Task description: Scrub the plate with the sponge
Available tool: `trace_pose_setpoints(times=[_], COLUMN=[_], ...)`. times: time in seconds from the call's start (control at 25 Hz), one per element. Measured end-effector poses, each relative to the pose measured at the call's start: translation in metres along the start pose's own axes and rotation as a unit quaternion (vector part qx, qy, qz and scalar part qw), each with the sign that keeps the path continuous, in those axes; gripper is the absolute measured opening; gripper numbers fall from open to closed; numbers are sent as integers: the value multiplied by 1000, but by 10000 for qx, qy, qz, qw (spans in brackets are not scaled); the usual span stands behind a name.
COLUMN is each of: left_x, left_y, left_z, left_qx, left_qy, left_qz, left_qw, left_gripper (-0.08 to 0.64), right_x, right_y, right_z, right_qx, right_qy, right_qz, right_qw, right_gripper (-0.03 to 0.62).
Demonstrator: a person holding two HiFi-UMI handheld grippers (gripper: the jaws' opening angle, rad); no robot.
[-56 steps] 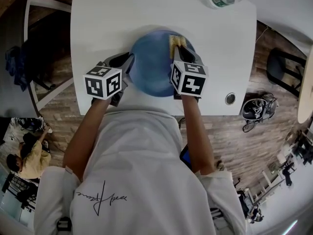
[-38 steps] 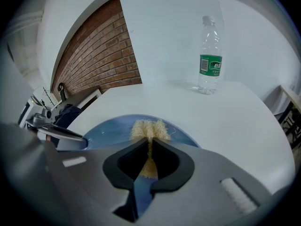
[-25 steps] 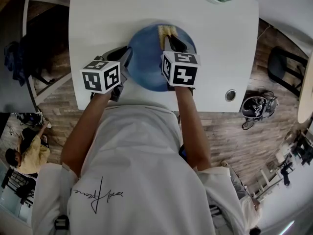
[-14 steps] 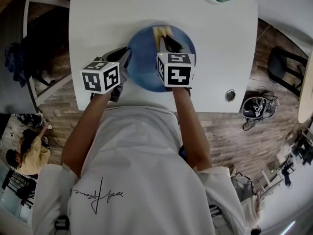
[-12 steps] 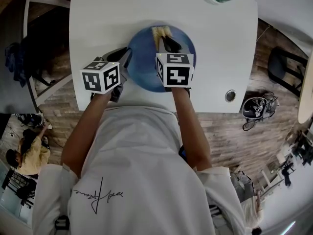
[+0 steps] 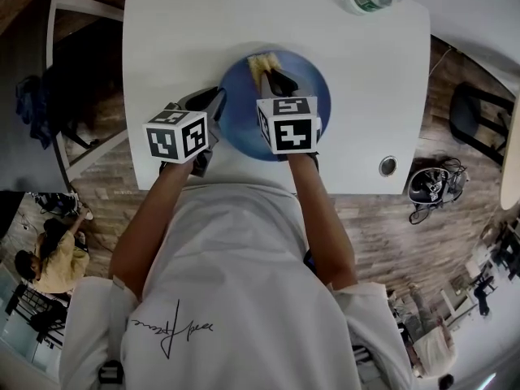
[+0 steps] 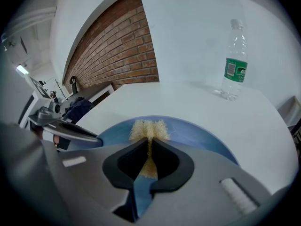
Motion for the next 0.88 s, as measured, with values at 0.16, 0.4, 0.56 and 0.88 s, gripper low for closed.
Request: trace_pose_setpoints(times=[0.16,0.4,0.56,0.88], left_x=[0,-1,0,1], left_y=[0,2,0,3], left_z=[-1,-2,-2,-1], left_qx=[18,15,-2,2], left_qy=[-9,3,-2,-10], left_qz=[-11,16,12,33], left_qw=[10000,10000,10000,10000], left_gripper=[40,40,38,37], right_x=[2,4,5,3], right_y=[-1,-1,-4,-8], right_z=[-8,-19,-24,-30], right_qx=[-86,-230,-281,-275], right_qy=[90,184,305,453], right_qz=[-67,-111,-188,-325], right_qw=[9999,9995,9990,9981], right_gripper=[34,34,34,34])
Point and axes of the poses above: the fingertips, and each gripper's own axes: x forward along the fingers, z to its right, y out of its top, the point moved 6 cm from there along -x, backward along the fingers, and after that the axes turned 10 degrees about -z, right-handed, at the moved point
